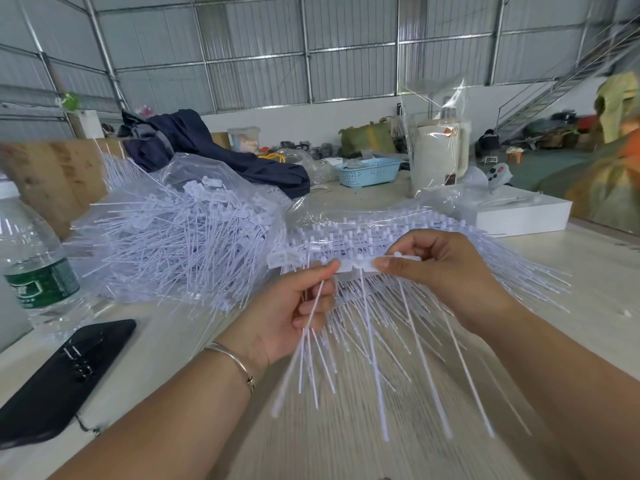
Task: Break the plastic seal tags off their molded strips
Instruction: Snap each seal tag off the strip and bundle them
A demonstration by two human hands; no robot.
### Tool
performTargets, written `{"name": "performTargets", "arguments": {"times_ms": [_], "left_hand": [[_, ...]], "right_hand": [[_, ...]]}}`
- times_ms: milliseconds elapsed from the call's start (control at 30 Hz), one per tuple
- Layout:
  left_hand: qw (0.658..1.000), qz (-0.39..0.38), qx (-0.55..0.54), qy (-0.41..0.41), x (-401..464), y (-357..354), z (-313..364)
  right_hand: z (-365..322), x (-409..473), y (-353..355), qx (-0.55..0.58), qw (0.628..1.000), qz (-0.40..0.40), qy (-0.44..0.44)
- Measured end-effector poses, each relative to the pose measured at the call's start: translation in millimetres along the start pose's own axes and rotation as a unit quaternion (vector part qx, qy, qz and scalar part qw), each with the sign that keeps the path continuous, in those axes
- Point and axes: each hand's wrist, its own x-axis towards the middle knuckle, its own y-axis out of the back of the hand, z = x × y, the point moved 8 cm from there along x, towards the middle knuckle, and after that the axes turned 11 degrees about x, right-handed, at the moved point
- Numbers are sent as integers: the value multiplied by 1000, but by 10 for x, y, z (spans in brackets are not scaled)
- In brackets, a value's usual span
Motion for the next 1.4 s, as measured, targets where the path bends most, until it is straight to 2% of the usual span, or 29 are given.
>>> {"name": "performTargets", "arguments": {"times_ms": [167, 300, 500, 767, 933, 1067, 1167, 1300, 1400], "left_hand": [[997, 48, 63, 12, 11, 34, -72], [997, 16, 78, -12, 7, -41, -20], [987, 44, 157, 8, -29, 42, 12], [993, 30, 110, 1, -20, 21, -19], [996, 32, 78, 5, 1, 25, -63], [999, 2, 47, -7, -1, -31, -24], [995, 20, 95, -2, -10, -9, -36], [984, 18, 175, 3, -22, -46, -63], [984, 31, 176, -10, -32, -64, -28]], "right_hand": [[-25, -20, -43, -30, 999, -10, 17], [-23, -26, -35, -23, 1000, -6, 12], [-3, -13, 13, -46, 998, -20, -23], [36, 10, 30, 16, 999, -22, -46], [53, 22, -17, -19, 998, -34, -54], [72, -2, -69, -29, 997, -54, -50], [46, -28, -118, -50, 995, -77, -31], [25, -21, -104, -57, 996, -68, -12], [11, -19, -96, -38, 997, -61, -7]]}}
